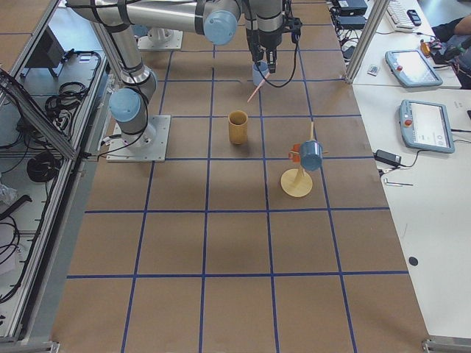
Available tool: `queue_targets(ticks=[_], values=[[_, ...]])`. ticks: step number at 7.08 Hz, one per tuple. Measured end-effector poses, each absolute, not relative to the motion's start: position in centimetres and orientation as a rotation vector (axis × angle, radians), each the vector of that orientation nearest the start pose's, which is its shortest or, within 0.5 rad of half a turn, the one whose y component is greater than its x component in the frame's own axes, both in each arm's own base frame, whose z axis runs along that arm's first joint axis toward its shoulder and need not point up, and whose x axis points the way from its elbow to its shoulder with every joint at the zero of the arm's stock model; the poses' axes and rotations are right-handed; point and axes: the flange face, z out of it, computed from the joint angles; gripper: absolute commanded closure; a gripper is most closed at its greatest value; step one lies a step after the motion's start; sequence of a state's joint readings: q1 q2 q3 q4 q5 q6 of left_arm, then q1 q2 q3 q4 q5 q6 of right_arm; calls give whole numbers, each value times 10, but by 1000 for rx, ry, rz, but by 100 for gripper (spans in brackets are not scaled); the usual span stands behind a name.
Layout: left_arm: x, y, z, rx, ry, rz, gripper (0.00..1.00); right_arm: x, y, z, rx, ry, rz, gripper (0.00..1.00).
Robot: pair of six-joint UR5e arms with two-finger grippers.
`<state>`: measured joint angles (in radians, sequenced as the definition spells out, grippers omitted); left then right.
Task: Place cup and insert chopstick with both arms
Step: 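Carry the blue cup to center with left while right lifts chopstick, then release the blue cup with left while right carries chopstick toward it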
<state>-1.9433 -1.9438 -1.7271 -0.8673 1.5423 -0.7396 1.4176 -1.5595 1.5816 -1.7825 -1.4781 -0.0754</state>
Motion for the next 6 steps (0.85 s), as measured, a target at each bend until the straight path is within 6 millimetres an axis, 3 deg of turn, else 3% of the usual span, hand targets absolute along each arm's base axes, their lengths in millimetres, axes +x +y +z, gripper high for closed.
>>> queue_targets(ticks=[1,2,4,6], values=[[-335,-526,297,-546,3210,-253,0,82,-528,503,121,3043,-337,100],[-309,-536,318,-473,3213,-268,0,106,-527,507,131,3027,-382,100],[-236,-546,369,-269,3196,-245,0,163,-518,517,159,2973,-487,100],[-188,-530,426,-134,3166,-207,0,228,-513,517,190,2898,-603,100]])
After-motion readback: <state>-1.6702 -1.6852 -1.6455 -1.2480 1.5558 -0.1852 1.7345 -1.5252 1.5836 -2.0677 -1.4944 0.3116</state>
